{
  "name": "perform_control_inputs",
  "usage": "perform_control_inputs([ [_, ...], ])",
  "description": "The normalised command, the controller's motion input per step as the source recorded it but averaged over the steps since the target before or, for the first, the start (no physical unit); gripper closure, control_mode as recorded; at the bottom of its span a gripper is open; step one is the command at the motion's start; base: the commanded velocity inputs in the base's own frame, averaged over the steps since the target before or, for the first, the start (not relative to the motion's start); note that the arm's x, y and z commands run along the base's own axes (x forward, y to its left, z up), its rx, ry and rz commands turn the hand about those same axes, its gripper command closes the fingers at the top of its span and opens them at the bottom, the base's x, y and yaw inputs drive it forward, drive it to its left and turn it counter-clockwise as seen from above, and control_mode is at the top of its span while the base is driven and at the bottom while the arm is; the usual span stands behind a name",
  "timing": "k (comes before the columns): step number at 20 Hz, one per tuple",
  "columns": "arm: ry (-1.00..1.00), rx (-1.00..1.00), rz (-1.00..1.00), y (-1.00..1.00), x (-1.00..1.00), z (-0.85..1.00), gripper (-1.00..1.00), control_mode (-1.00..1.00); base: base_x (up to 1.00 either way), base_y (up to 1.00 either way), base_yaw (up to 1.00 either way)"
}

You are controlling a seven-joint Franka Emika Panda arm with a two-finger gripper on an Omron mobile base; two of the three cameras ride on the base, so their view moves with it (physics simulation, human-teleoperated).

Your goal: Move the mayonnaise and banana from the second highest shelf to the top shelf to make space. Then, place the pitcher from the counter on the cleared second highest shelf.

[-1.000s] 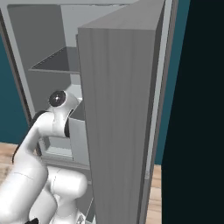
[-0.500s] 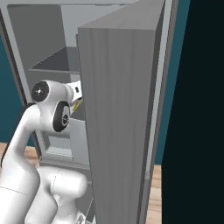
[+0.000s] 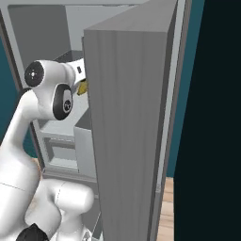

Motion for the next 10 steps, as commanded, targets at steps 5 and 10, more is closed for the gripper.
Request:
perform_control_inputs([
  [5, 0.01, 0.04, -0.01, -0.29, 0.35, 0.25, 1.0, -1.0, 0.0, 0.0, 0.0],
  [10, 0.0, 0.05, -0.09, -0.29, 0.56, -0.15, 1.0, -1.0, 0.0, 0.0, 0.0],
])
